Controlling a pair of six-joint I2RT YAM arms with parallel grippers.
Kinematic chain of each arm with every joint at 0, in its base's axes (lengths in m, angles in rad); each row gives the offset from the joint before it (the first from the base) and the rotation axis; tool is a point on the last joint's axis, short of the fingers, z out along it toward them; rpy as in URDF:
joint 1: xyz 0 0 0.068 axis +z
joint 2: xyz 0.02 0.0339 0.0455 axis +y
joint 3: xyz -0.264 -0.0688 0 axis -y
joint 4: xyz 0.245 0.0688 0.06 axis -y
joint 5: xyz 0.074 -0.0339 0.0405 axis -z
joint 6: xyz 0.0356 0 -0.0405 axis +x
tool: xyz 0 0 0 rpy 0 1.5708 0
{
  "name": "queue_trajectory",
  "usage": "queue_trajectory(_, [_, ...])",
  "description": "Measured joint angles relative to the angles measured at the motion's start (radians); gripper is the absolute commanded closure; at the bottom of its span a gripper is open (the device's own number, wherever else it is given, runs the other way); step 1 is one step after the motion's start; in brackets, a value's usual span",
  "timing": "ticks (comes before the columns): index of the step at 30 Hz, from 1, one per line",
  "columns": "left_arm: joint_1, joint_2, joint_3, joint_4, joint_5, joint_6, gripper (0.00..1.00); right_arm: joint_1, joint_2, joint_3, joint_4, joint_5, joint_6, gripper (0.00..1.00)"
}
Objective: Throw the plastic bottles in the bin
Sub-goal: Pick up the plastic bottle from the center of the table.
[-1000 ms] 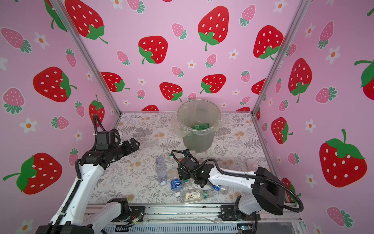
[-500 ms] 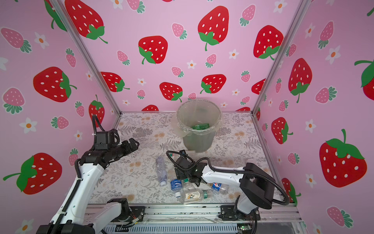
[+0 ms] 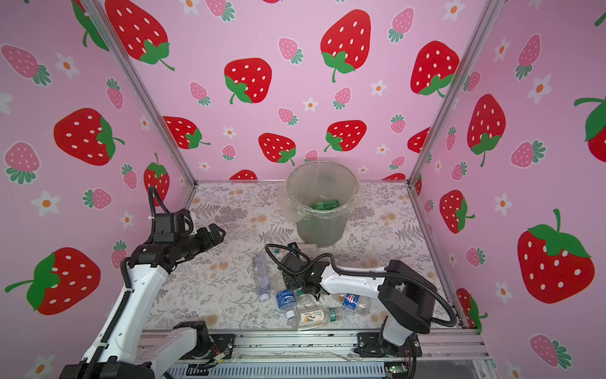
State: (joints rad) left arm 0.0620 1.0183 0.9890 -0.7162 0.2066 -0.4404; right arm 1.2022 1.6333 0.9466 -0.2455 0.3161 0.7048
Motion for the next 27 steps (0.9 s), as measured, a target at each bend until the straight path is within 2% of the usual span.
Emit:
queue_trajectory(9, [0.000, 0.000, 0.000, 0.000, 0.005, 0.000, 0.01, -0.001, 0.030, 0.017, -0.008, 0.000, -0.003, 0.25])
queue_trajectory(18, [0.004, 0.000, 0.000, 0.000, 0.005, 0.000, 0.01, -0.005, 0.037, 0.017, -0.006, -0.002, -0.026, 0.34])
queue_trajectory(27, [0.004, 0.000, 0.000, 0.000, 0.008, 0.000, 0.01, -0.007, 0.024, 0.017, -0.005, 0.008, -0.042, 0.37])
